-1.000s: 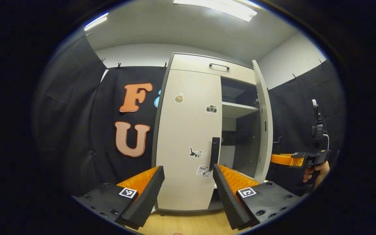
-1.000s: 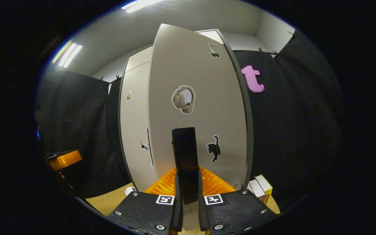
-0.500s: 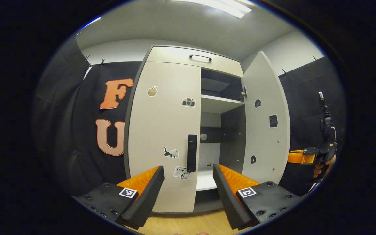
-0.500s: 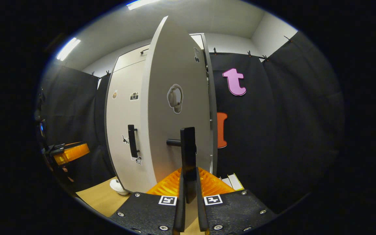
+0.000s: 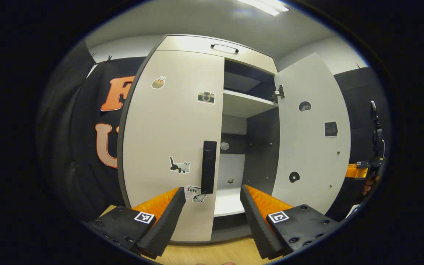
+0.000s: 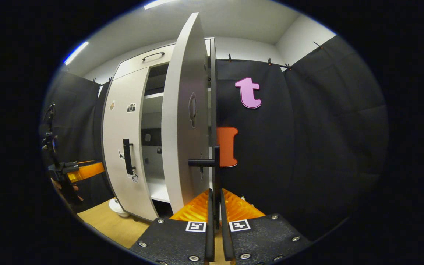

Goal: Open the right door of the double-door shoe cabinet with the right hand, and open the left door with the left hand.

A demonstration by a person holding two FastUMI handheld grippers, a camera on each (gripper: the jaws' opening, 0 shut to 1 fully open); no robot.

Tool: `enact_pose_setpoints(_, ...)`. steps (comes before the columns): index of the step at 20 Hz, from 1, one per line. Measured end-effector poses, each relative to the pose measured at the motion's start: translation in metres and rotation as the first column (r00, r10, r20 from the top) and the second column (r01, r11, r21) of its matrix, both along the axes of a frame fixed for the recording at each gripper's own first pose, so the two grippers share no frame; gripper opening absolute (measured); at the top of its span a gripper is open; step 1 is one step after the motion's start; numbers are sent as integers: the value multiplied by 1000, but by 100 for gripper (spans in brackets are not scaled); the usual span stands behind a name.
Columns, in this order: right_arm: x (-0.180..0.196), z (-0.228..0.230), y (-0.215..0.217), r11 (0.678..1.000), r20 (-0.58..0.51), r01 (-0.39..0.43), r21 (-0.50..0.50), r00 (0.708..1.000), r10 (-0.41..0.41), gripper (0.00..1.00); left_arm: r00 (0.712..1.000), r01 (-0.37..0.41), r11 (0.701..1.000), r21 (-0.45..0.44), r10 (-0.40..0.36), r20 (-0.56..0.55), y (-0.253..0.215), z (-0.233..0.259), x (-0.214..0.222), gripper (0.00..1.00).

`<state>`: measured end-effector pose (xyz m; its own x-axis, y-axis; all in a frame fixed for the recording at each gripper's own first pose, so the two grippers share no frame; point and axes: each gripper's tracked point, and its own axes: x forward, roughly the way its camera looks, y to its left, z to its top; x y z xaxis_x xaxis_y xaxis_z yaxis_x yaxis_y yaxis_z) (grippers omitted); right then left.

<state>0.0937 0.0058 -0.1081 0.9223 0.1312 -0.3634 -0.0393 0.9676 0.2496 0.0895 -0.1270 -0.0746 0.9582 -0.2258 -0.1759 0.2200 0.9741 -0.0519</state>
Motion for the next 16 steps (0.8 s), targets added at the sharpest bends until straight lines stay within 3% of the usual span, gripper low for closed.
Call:
enact_pose_setpoints(3, 5, -4, -2, 1000, -3, -7, 13, 1000, 7, 9, 1000, 9, 1000, 12, -8, -28, -6, -9, 13, 96)
enact_pose_setpoints(4, 6, -4, -2, 1000, -1, -11, 6, 1000, 11, 0, 999, 5, 1000, 18, -4, -32, -6, -9, 17, 96)
enact_pose_setpoints(5, 7, -3, -3, 1000, 8, -12, 8, 1000, 12, 10, 999, 5, 1000, 20, -4, -34, -8, -8, 22, 96)
enact_pose_setpoints(13, 6, -6, -20, 1000, 28, 21, 12, 999, -21, 35, 998, -10, 998, 57, 13, -65, -23, -19, 77, 96)
enact_pose_setpoints(15, 7, -7, -21, 999, 29, 23, 27, 999, -24, 44, 997, -43, 993, 107, 49, -53, -21, -21, 95, 96)
enact_pose_setpoints(16, 7, -8, -21, 999, 29, 25, 35, 999, -26, 47, 995, -63, 991, 117, 72, -73, -21, -27, 103, 92)
